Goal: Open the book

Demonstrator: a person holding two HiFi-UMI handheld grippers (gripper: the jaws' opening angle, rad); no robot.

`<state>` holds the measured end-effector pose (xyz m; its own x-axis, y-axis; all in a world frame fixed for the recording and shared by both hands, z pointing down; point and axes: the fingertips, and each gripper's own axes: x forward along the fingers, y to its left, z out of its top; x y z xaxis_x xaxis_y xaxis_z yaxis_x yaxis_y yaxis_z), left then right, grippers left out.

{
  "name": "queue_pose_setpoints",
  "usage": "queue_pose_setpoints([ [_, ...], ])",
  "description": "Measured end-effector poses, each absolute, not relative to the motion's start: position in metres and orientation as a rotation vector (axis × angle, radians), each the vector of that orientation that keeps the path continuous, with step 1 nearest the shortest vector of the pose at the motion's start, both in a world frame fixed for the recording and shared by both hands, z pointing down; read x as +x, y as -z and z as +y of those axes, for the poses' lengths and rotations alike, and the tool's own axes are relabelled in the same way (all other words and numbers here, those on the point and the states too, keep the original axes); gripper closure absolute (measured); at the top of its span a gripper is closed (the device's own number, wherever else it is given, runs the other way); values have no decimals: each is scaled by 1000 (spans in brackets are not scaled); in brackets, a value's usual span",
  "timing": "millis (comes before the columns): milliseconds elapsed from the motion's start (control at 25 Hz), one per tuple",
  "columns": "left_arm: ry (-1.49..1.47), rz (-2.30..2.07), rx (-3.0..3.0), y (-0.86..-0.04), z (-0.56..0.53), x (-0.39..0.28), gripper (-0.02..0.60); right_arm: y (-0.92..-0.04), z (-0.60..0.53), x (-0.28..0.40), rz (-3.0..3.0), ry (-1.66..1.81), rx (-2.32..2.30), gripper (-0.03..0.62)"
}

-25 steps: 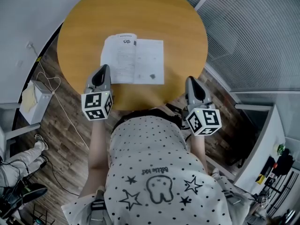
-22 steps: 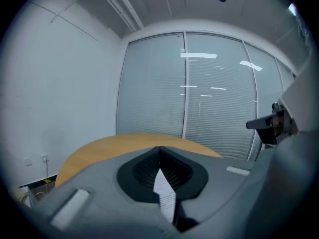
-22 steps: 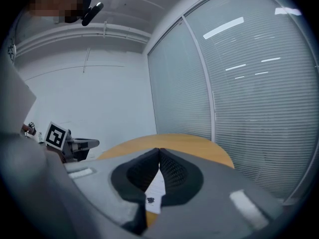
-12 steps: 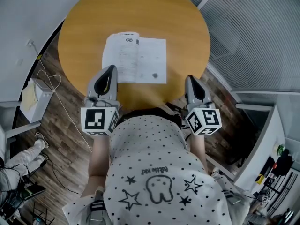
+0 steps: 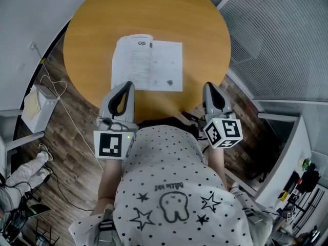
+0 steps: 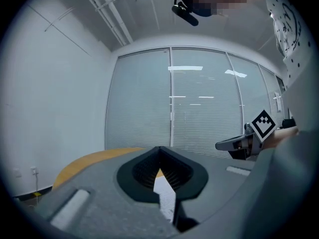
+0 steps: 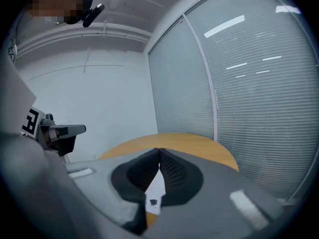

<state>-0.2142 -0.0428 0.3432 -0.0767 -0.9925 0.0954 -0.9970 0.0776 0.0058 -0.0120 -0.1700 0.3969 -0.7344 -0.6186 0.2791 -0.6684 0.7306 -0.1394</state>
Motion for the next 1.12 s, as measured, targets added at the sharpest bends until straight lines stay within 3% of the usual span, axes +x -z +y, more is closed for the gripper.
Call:
queue_pose_setpoints([
  [1120,-134,-2226,1970,-377,-48,-225,571,-393,-160,-16,-2739,-299,949,589],
])
